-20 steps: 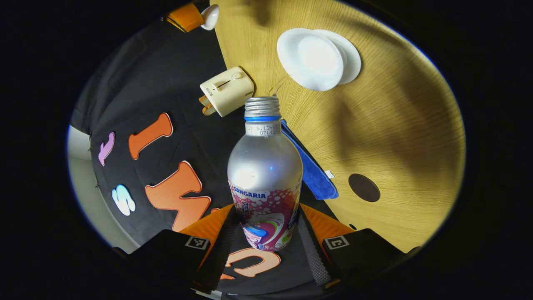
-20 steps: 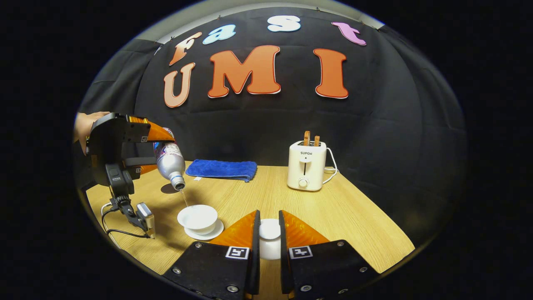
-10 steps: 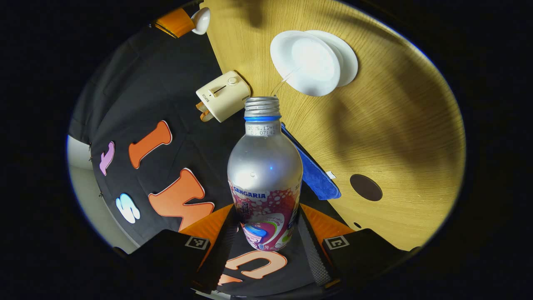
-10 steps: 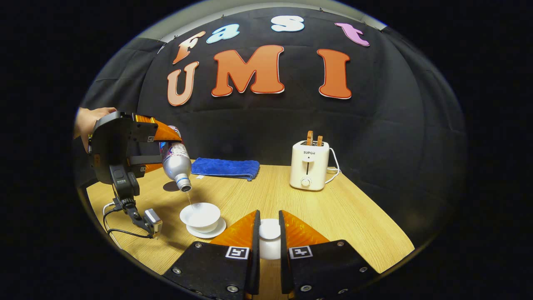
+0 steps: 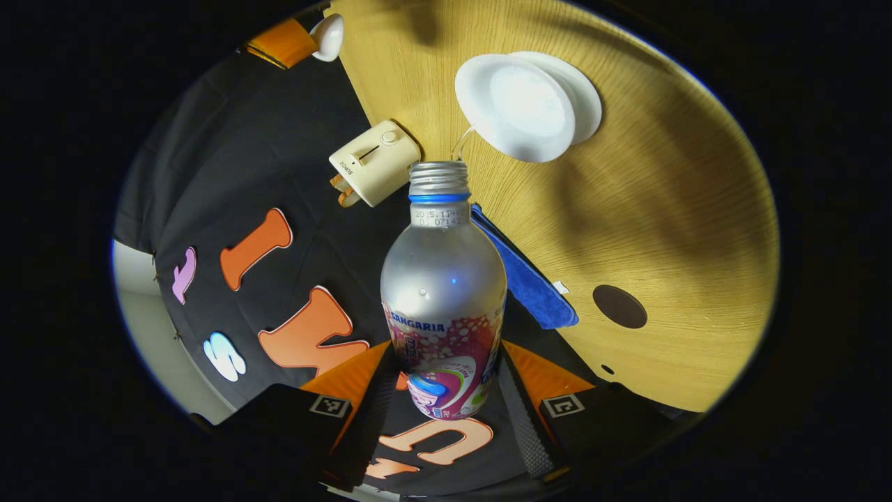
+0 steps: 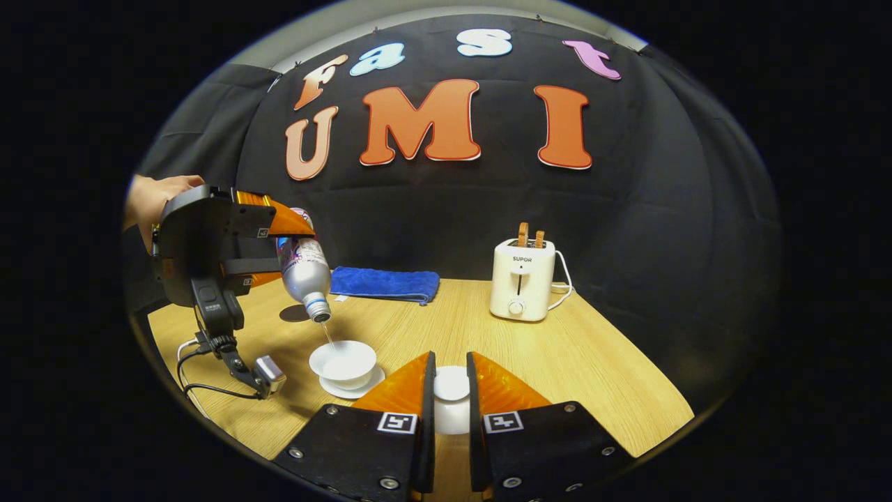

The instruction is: Open the teacup lid with one hand, grasp the water bottle and pour water into the teacup with the other hand; after pouring, place the water bottle on the coaster and then close the teacup lid.

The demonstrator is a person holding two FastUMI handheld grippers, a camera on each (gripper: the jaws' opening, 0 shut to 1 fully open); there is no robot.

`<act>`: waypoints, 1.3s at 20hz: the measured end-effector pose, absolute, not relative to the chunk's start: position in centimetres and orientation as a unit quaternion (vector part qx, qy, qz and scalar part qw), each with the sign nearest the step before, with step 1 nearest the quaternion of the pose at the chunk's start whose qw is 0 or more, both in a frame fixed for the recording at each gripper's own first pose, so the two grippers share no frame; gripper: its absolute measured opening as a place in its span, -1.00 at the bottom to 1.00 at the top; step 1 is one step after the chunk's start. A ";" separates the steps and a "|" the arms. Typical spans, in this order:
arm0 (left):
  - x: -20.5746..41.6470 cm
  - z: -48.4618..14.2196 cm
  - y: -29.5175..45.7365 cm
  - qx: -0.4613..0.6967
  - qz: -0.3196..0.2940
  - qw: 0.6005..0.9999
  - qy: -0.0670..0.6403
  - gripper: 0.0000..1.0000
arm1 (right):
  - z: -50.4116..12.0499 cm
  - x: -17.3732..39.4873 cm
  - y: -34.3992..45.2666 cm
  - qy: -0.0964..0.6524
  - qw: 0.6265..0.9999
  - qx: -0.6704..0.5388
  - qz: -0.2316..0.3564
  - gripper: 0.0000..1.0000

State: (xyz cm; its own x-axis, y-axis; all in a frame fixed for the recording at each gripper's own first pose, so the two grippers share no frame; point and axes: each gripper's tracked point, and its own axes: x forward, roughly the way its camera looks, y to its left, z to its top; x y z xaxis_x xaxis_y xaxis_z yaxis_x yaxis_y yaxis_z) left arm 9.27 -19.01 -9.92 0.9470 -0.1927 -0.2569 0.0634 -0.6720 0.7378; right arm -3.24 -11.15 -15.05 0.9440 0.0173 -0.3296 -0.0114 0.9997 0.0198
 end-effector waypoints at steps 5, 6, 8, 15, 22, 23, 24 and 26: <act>9.1 -9.7 -19.5 0.903 -0.156 0.399 -0.042 0.69 | -15.1 -3.4 -11.3 0.167 0.986 0.012 0.008 -0.60; 9.2 -9.8 -19.5 0.903 -0.156 0.399 -0.042 0.70 | -15.0 -3.4 -11.2 0.167 0.986 0.013 0.007 -0.60; 9.1 -9.7 -19.5 0.902 -0.156 0.400 -0.044 0.70 | -15.1 -3.3 -11.3 0.167 0.986 0.012 0.006 -0.59; 8.6 -10.6 -19.8 0.875 -0.160 0.454 -0.057 0.69 | -15.1 -3.0 -11.3 0.168 0.986 0.026 0.002 -0.59; 8.7 -11.5 -18.7 0.811 -0.150 0.563 -0.052 0.69 | -14.6 -2.1 -9.5 0.162 0.986 0.026 0.013 -0.60; 8.8 -11.4 -18.5 0.798 -0.147 0.582 -0.050 0.69 | -14.4 -1.9 -9.1 0.161 0.987 0.026 0.015 -0.59; 9.0 -11.6 -18.2 0.783 -0.145 0.604 -0.044 0.69 | -14.3 -1.6 -8.7 0.159 0.987 0.026 0.018 -0.59; 9.4 -12.4 -17.5 0.752 -0.143 0.643 -0.027 0.69 | -14.3 -1.2 -8.1 0.158 0.987 0.025 0.022 -0.59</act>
State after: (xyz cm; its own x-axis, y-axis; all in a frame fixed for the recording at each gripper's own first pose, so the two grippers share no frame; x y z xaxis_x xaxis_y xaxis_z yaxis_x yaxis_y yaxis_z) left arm 9.37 -17.46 -12.41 0.9578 -0.2245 -0.1796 0.1425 -0.1719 0.9748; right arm -1.20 -8.07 -14.33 0.9488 0.0519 -0.3116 -0.0361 0.9978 0.0560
